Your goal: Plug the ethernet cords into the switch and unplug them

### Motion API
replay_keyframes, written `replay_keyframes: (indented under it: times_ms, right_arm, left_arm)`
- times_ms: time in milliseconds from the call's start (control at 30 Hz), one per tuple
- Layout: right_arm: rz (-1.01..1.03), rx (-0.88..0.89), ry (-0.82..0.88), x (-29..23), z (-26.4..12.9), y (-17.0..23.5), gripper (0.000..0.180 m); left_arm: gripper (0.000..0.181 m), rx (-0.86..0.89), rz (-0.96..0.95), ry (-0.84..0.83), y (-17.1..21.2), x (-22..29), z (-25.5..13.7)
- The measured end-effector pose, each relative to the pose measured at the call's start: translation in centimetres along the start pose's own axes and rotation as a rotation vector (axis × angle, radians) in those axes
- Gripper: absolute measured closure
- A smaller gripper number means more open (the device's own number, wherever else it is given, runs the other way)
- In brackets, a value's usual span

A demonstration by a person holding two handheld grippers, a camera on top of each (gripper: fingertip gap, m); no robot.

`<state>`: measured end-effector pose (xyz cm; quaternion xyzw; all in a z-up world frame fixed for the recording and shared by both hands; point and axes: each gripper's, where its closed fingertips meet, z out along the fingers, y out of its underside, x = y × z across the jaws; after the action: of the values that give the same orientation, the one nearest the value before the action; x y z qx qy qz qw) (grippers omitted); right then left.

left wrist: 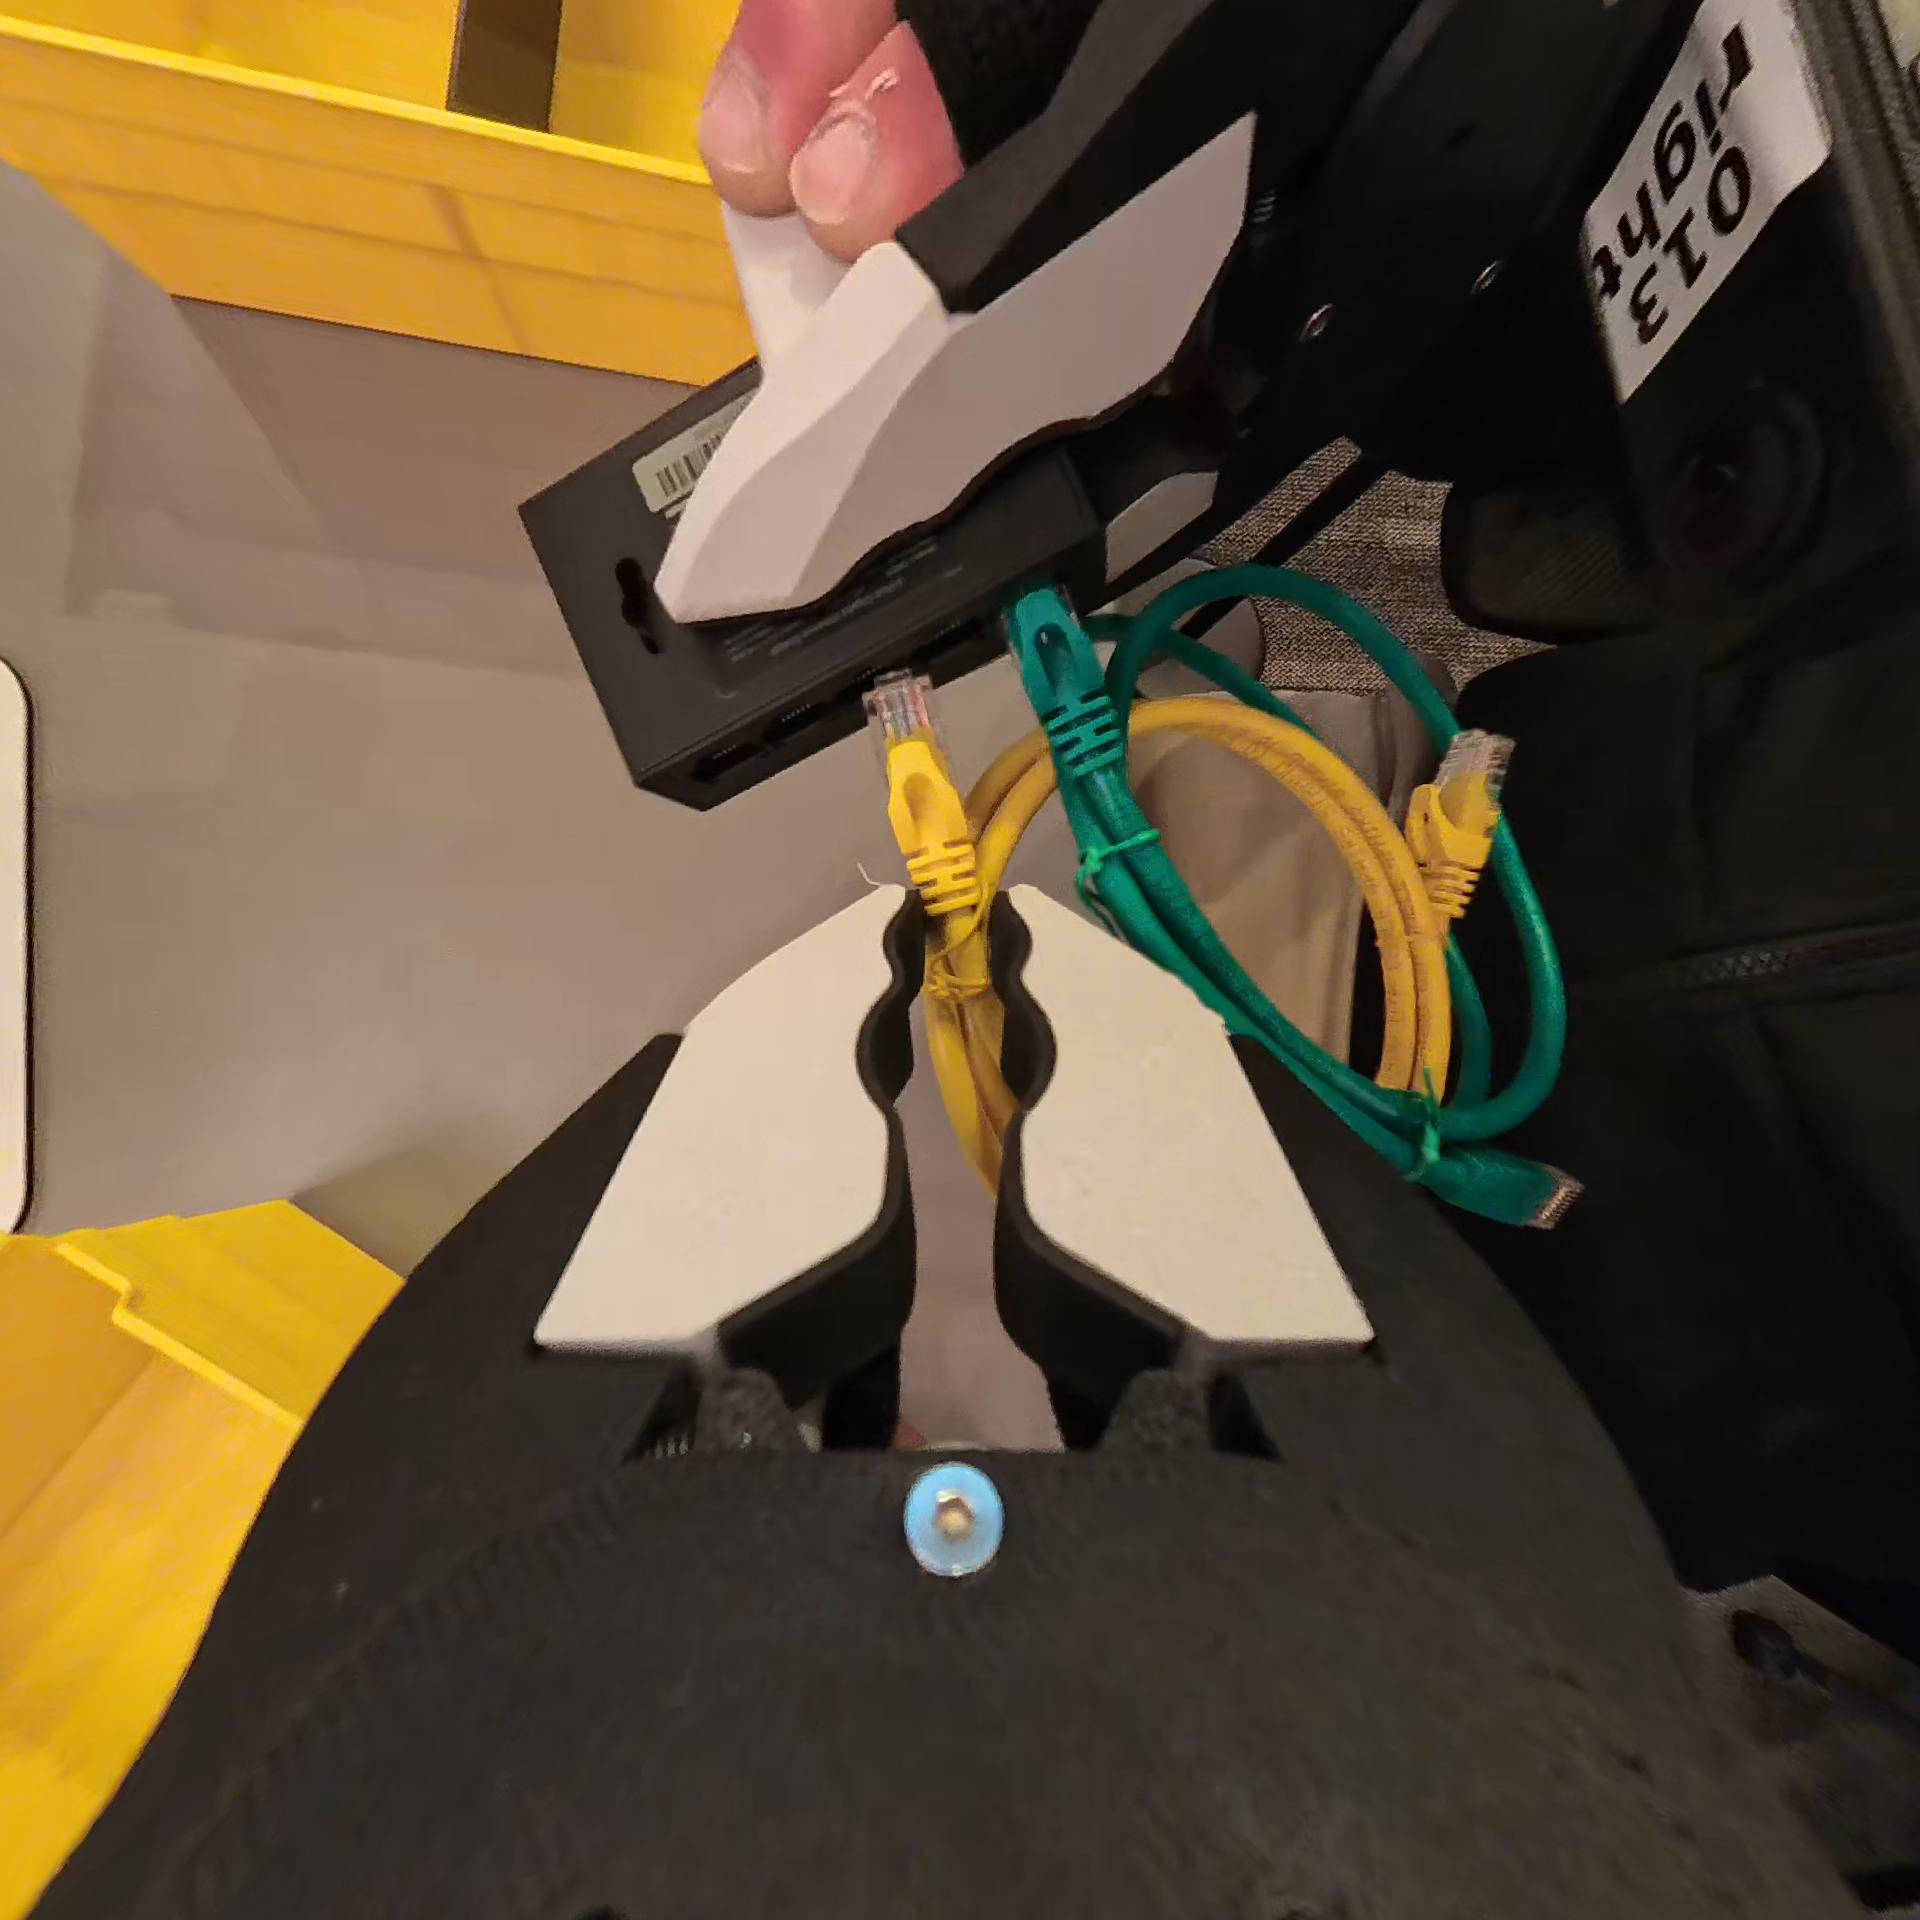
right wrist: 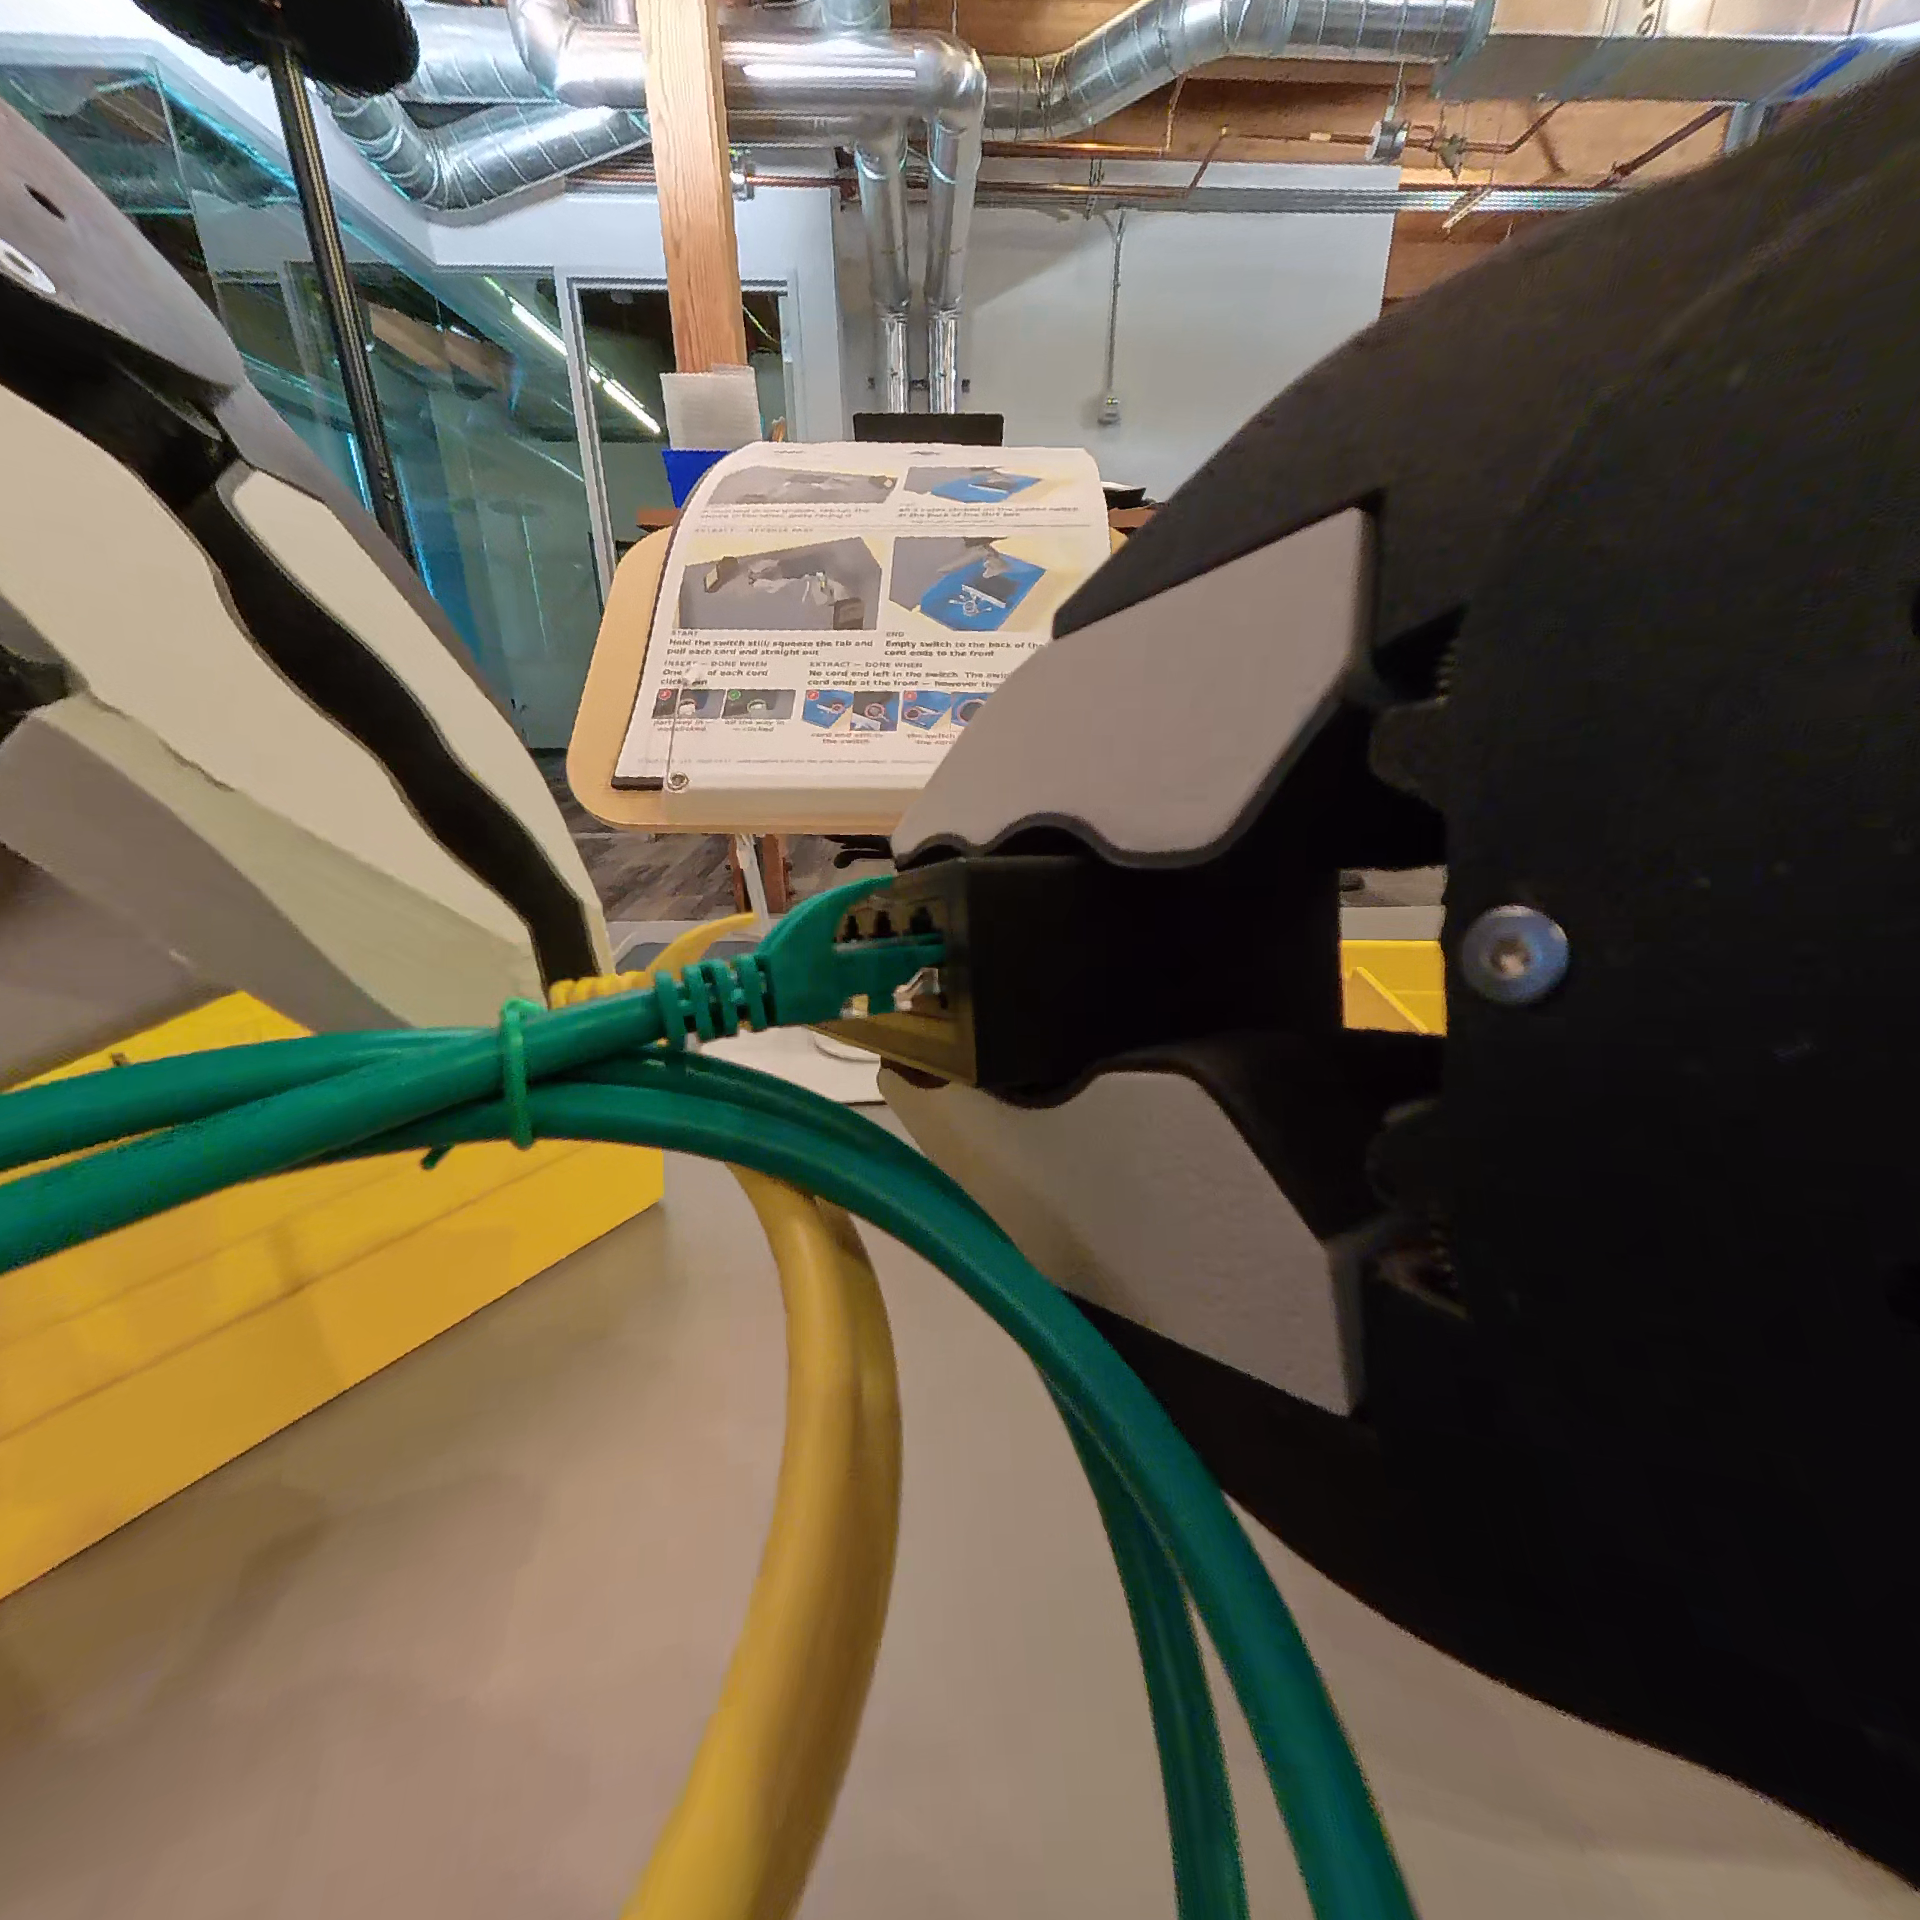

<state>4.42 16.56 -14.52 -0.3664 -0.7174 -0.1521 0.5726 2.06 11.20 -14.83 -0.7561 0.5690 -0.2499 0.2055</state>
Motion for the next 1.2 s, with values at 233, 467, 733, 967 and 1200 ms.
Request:
replay_keyframes:
  times_ms: [233,467,733,967,1200]
  right_arm:
    - [-0.009,0.004,-0.013,-0.2,0.1,-0.3,0.149]
    - [-0.030,-0.012,-0.025,-0.5,0.3,-0.3,0.147]
    - [-0.015,0.014,0.005,0.0,-0.1,-0.6,0.147]
    - [-0.012,0.036,0.017,0.2,0.0,-0.8,0.149]
    - [0.003,0.041,0.025,0.4,0.1,-0.7,0.151]
  left_arm:
    - [0.169,-0.015,-0.019,-0.014,0.3,-0.1,-0.3]
    - [0.170,0.015,-0.013,0.003,0.0,-0.3,0.0]
    - [0.170,0.160,-0.067,0.120,-0.6,0.1,-0.4]
    - [0.170,0.316,-0.095,0.214,-0.9,0.1,-0.7]
    - [0.170,0.446,-0.143,0.208,-1.1,-0.4,-0.9]
